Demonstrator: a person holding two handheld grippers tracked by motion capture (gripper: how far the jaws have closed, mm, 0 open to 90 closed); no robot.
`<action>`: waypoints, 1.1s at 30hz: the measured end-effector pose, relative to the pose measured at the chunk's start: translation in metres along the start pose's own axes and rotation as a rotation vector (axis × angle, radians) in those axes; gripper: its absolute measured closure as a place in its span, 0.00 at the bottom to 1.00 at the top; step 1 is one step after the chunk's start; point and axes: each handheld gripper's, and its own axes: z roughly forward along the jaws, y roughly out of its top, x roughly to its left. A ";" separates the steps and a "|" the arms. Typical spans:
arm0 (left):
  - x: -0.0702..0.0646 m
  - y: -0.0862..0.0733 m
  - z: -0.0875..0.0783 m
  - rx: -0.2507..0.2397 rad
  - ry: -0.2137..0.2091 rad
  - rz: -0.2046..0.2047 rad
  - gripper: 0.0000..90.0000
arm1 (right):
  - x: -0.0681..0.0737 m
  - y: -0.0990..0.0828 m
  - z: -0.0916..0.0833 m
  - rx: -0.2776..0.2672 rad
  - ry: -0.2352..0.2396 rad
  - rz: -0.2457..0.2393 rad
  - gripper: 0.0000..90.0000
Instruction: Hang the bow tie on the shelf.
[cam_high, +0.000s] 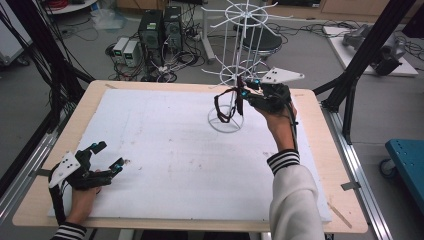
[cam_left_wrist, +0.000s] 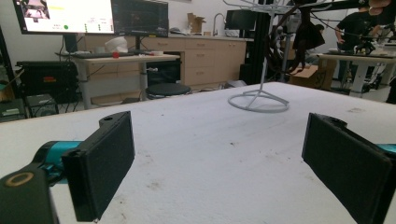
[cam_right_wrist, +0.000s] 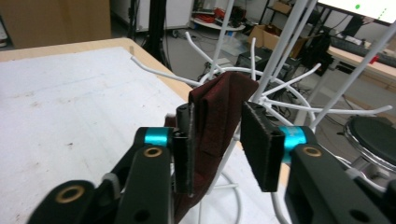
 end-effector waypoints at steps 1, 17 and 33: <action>0.000 0.000 0.000 -0.001 0.000 -0.001 0.11 | 0.000 0.000 0.000 -0.001 -0.007 0.005 0.62; 0.000 0.000 0.000 0.001 0.001 -0.002 0.11 | 0.003 0.001 -0.013 -0.122 -0.023 0.071 0.01; -0.001 0.000 0.000 -0.001 0.002 0.007 0.11 | 0.029 -0.058 -0.075 -0.282 0.009 0.064 0.01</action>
